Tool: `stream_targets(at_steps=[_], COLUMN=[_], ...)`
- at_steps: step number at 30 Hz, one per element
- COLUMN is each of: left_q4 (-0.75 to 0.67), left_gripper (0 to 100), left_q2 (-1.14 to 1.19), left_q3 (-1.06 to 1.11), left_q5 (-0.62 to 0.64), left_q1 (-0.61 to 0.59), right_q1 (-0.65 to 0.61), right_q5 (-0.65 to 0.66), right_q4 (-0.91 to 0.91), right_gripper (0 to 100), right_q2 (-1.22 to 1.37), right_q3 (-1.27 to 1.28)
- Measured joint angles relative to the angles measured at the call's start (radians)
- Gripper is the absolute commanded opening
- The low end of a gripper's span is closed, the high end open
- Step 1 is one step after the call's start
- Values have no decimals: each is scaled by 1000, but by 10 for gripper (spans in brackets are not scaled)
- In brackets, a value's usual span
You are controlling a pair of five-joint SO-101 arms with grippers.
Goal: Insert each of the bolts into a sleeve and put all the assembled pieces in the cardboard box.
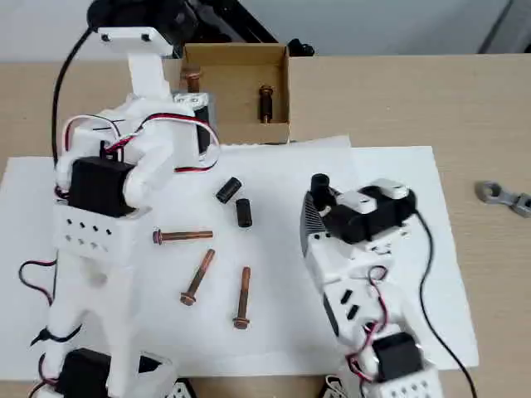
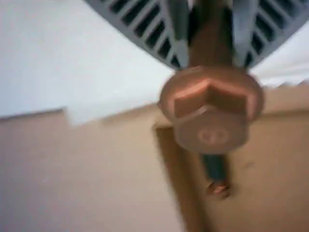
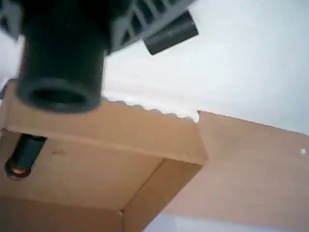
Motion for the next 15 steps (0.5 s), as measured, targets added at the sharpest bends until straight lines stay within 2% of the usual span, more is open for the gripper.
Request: stream_targets(at_steps=[6, 11, 15], left_q4=[-133, -226, -358], left_gripper=[5, 5, 5], left_q2=[-86, -181, -282], left_q3=[37, 184, 373], left_q5=[-8, -8, -11], left_q1=[55, 132, 198], right_q1=[-43, -44, -44], right_q5=[83, 91, 91], right_q4=[-411, -545, -600], right_gripper=[6, 6, 6], right_q2=[0, -8, -9], right_q3=[267, 276, 276])
